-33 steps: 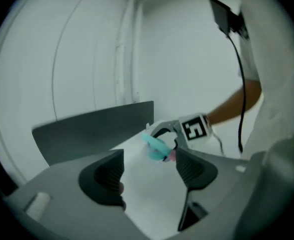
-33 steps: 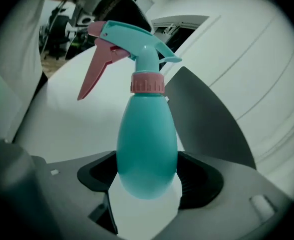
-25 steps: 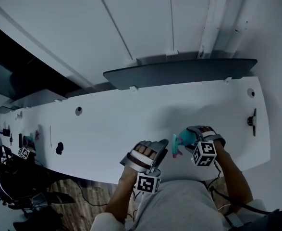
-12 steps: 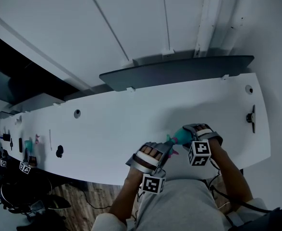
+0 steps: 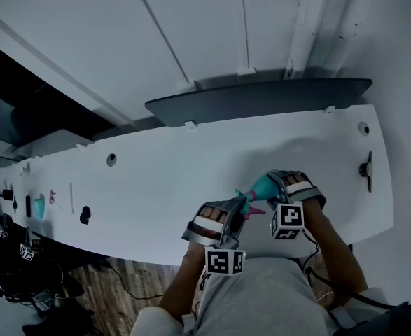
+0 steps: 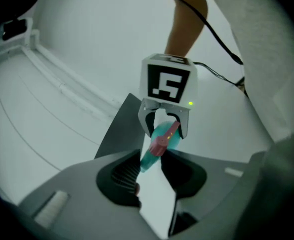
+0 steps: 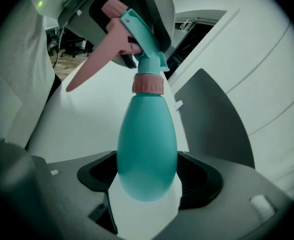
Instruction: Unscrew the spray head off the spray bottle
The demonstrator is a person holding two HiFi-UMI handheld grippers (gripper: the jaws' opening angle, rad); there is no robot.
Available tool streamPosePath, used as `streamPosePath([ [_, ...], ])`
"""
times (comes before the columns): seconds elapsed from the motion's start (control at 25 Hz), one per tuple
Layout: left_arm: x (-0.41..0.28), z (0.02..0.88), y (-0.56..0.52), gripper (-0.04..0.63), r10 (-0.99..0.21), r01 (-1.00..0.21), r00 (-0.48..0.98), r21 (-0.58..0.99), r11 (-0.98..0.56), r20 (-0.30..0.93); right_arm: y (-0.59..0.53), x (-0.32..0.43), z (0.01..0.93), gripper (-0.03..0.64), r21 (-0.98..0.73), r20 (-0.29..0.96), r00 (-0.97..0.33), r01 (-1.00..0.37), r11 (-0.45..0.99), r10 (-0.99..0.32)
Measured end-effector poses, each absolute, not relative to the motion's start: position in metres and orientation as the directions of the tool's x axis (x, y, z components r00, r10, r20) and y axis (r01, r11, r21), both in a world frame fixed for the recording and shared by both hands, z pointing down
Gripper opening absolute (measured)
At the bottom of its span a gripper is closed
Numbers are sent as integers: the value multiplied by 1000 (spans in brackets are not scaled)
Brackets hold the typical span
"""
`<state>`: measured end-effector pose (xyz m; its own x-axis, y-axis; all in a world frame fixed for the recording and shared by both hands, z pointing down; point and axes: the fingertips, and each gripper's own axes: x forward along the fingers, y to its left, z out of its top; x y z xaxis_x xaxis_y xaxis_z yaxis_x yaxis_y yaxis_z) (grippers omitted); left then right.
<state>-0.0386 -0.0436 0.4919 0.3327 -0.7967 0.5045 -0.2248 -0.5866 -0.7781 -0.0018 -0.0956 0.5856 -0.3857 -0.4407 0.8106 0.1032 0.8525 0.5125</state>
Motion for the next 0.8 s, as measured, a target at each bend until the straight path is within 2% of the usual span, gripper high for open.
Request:
streamPosePath([
  [0.16,-51,487,-54,126,-802,-512,293,-623,-591,520,-118,-2,558,374,736,654,-376,114,668,-656],
  [0.24,-55,484,-56,120,-782,-695,322,-427,-578,534,-130,-2,534,373,865,494,-383,121,487,-781],
  [0.32,-55,479,-55,87,-751,-827,412,-134,-546,516,-136,2,516,373,936,351,-390,123,329,-851],
  [0.4,-53,474,-53,81,-732,-852,497,103,-513,467,-136,6,509,373,957,291,-407,108,270,-866],
  [0.44,-52,473,-52,78,-726,-847,521,170,-503,449,-135,7,508,371,960,280,-415,103,262,-865],
  [0.64,-51,473,-51,75,-699,-810,587,315,-495,409,-135,9,509,371,961,276,-421,96,260,-864],
  [0.8,-52,468,-49,74,-678,-713,667,528,-461,310,-133,8,499,371,974,222,-463,75,212,-858],
])
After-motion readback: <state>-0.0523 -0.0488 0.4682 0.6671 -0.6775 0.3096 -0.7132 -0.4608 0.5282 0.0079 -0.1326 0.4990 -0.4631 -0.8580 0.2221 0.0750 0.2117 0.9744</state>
